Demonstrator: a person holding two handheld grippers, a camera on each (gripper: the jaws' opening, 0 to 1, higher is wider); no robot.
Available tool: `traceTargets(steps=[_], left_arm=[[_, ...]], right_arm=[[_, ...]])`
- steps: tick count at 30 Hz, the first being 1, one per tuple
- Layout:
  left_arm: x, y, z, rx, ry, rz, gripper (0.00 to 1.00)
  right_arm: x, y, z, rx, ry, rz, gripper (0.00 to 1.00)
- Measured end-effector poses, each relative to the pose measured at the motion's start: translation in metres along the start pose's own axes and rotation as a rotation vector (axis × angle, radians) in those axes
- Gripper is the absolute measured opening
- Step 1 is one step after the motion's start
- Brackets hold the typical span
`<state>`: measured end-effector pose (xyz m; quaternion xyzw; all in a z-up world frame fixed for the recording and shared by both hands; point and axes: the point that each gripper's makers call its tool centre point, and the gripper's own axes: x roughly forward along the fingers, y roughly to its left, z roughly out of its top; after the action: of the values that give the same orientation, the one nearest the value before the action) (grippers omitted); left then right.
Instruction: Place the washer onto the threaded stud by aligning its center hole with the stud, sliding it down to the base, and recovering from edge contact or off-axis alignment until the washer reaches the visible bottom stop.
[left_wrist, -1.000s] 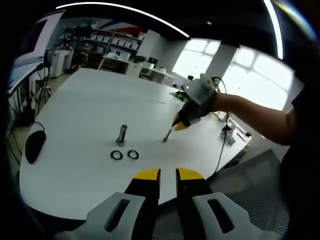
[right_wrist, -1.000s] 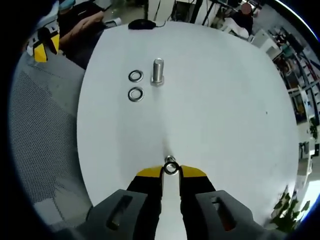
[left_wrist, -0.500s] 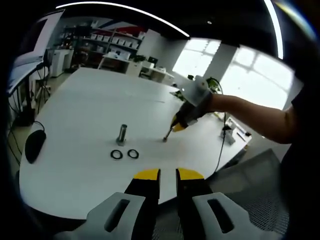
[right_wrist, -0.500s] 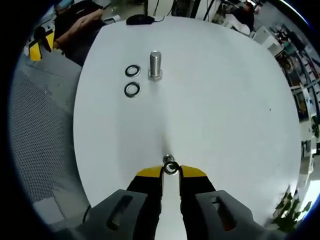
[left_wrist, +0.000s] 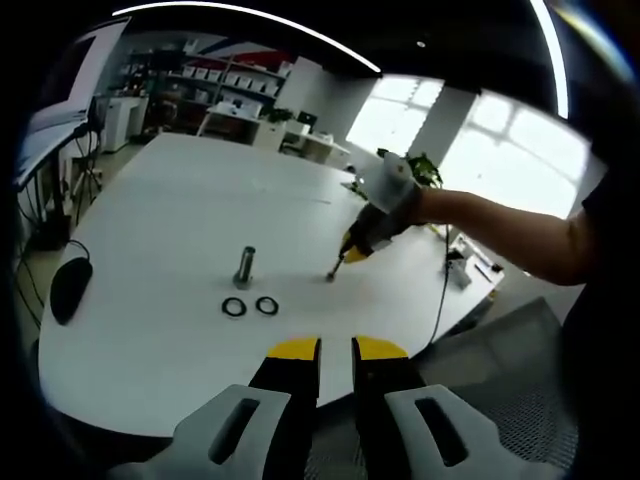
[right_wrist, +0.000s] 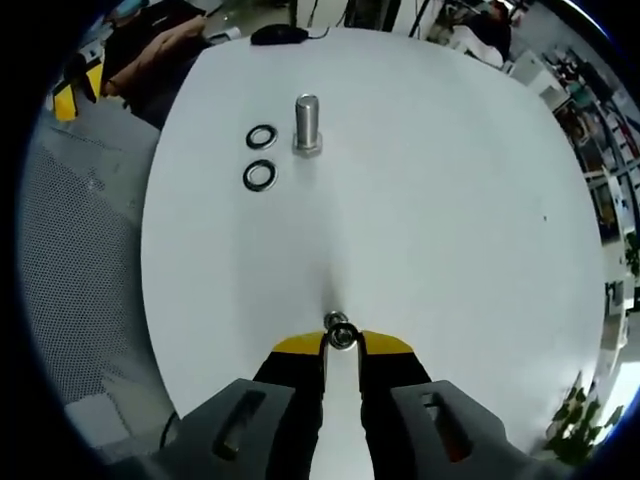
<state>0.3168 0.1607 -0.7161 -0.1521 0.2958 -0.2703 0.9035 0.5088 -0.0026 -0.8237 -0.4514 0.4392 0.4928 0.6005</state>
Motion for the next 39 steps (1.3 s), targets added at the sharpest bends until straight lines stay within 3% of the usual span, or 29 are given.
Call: traceTargets(steps=[9,35,39], left_arm=[[0.000,0.001,0.001,-0.005,-0.006,0.006,0.10],[-0.001,0.001,0.001,-0.006,-0.008,0.006,0.10],[-0.001,0.002,0.001,-0.006,-0.009,0.006,0.10]], right_arm=[[0.019,0.003,-0.007,-0.005,0.021,0.017,0.13],[0.032,0.006,-0.007,0.009,0.033,0.041,0.14],[0.029,-0.001,-0.007,0.036,0.026,-0.001,0.25]])
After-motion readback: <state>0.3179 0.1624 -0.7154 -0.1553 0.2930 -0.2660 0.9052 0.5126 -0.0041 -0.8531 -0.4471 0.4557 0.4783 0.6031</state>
